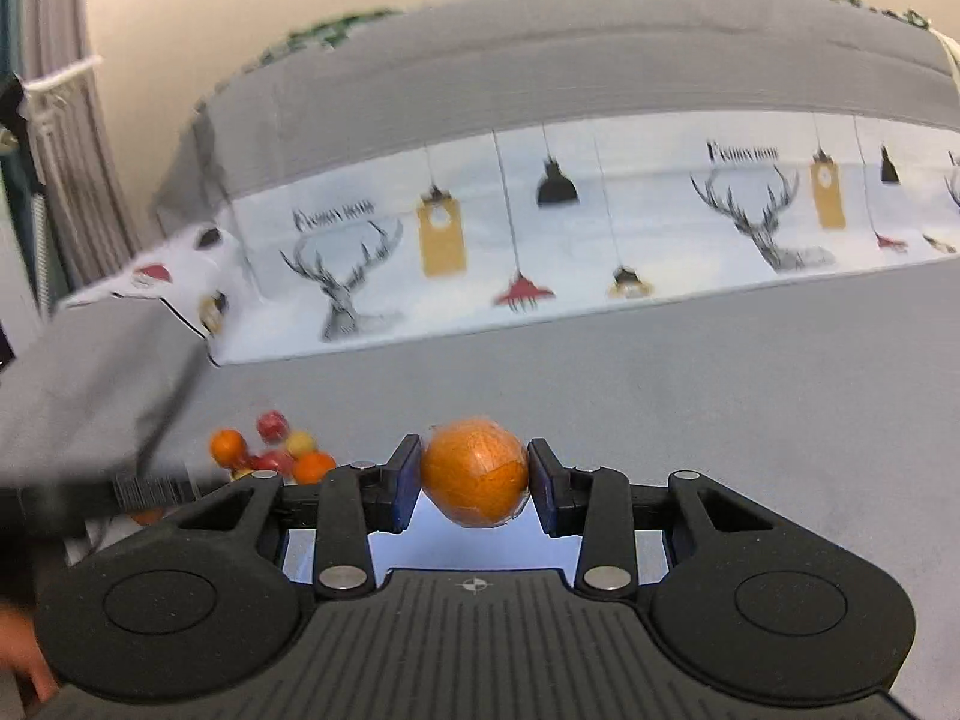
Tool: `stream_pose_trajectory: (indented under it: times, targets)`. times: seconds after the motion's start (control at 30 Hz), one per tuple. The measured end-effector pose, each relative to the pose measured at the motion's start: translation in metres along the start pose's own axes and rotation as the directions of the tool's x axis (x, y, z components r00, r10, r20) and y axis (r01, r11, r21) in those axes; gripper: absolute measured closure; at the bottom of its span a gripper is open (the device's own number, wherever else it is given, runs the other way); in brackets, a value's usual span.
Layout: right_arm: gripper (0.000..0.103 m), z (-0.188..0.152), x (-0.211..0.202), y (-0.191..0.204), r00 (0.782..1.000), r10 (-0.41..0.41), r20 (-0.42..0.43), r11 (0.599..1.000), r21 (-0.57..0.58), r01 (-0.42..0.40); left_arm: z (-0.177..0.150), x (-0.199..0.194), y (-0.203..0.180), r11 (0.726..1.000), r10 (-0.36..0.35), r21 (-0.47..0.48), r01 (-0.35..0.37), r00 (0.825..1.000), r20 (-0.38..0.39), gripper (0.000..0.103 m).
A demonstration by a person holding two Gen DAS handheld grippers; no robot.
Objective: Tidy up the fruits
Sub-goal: 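Carry the date with the left tool while the right tool carries the orange over the plate, then open the left tool to drop the date while the right tool drops the orange onto the plate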
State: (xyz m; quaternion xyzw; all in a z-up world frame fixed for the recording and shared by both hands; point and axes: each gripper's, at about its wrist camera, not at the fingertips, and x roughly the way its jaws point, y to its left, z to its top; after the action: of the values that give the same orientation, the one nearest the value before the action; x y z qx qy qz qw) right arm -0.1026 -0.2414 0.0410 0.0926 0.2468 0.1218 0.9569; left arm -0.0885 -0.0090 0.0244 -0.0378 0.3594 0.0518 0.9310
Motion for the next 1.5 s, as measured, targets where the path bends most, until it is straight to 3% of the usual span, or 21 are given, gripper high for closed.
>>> stream_pose_trajectory:
  times: [0.1,0.17,0.33,0.47,0.53,0.57,0.7,0.83,1.0,1.23,1.5]
  targets:
    - [0.064,-0.002,0.001,-0.001,1.000,0.020,0.004,1.000,-0.003,-0.020,-0.024,-0.023,-0.007,0.994,0.027,0.104,-0.027,1.000,-0.003,0.082]
    - [0.064,-0.001,0.001,0.000,0.999,0.032,0.006,0.999,-0.006,-0.032,-0.035,-0.038,-0.017,0.970,0.045,0.238,-0.051,0.999,0.031,0.082]
    - [0.064,0.002,0.000,-0.005,0.999,0.037,0.004,0.999,-0.012,-0.037,-0.037,-0.050,-0.018,0.948,-0.028,0.317,0.043,0.998,-0.053,0.082]
    - [0.064,0.004,0.000,-0.014,1.000,0.028,0.008,0.999,0.024,-0.029,-0.017,-0.040,-0.027,0.870,-0.050,0.490,0.054,0.999,-0.021,0.082]
    - [0.064,0.006,-0.001,-0.017,1.000,0.021,0.021,0.999,0.040,-0.022,-0.008,-0.034,-0.031,0.847,-0.072,0.530,0.051,0.997,0.019,0.082]
    - [0.064,0.007,-0.002,-0.018,0.999,0.019,0.028,0.999,0.042,-0.020,-0.005,-0.031,-0.031,0.851,-0.090,0.522,0.059,0.995,0.035,0.082]
    - [0.064,0.005,0.000,-0.019,1.000,-0.004,0.020,0.999,0.036,0.003,-0.016,-0.019,-0.023,0.916,-0.123,0.389,0.094,0.991,0.048,0.082]
    - [0.064,0.001,0.002,-0.012,1.000,-0.014,0.005,1.000,-0.005,0.014,-0.029,-0.019,-0.011,0.934,-0.117,0.342,0.101,0.993,0.026,0.082]
    - [0.064,-0.004,0.016,0.003,0.998,-0.042,-0.046,0.997,-0.063,0.039,-0.030,-0.019,-0.016,0.898,-0.172,0.417,0.140,0.984,0.040,0.082]
    - [0.064,-0.015,0.030,0.009,0.988,-0.092,-0.123,0.992,-0.096,0.080,-0.031,-0.013,-0.013,0.900,-0.268,0.360,0.246,0.963,0.012,0.082]
    - [0.063,-0.021,0.034,0.015,0.982,-0.102,-0.156,0.987,-0.136,0.081,-0.037,-0.002,-0.025,0.875,-0.330,0.367,0.315,0.944,-0.022,0.082]
